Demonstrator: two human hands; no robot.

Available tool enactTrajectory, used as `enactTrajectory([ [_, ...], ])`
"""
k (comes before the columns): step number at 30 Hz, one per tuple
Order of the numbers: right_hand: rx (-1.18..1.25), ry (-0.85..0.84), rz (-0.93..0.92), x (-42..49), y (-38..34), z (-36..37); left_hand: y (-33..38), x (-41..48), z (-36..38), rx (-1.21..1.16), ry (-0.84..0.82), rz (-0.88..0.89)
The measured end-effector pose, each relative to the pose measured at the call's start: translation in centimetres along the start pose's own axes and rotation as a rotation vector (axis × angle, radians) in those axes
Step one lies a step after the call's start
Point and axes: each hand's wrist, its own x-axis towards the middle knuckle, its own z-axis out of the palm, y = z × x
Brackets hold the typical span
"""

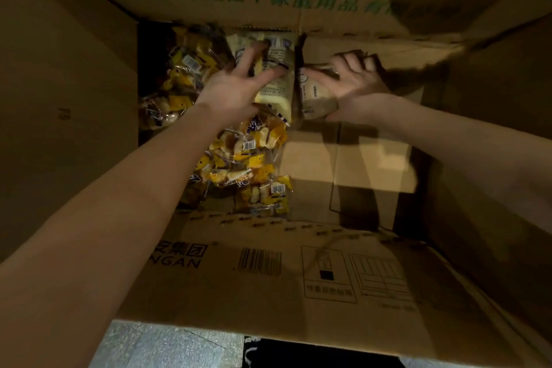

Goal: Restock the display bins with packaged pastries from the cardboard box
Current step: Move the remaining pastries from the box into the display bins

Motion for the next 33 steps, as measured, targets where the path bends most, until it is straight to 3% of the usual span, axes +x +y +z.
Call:
enactTrajectory([
  [9,0.098,0.066,0.04,-1.8,0.4,0.0,0.1,-0.6,-1.2,-0.45,0.006,-0.049],
  [17,0.274,0.176,0.092,-5.7,0.0,-2.8,1.2,-3.4,-3.3,-0.64,0.264,-0.154],
  [21,0.327,0.237,0.032,-7.7,-0.1,-4.5,1.3,-4.4,-5.4,-0.826,0.347,-0.162],
  [33,0.253,0.413,-0.051,-14.5,-3.6,-12.0,1.9,-10.1,-15.2,-0.836,0.377,-0.329],
])
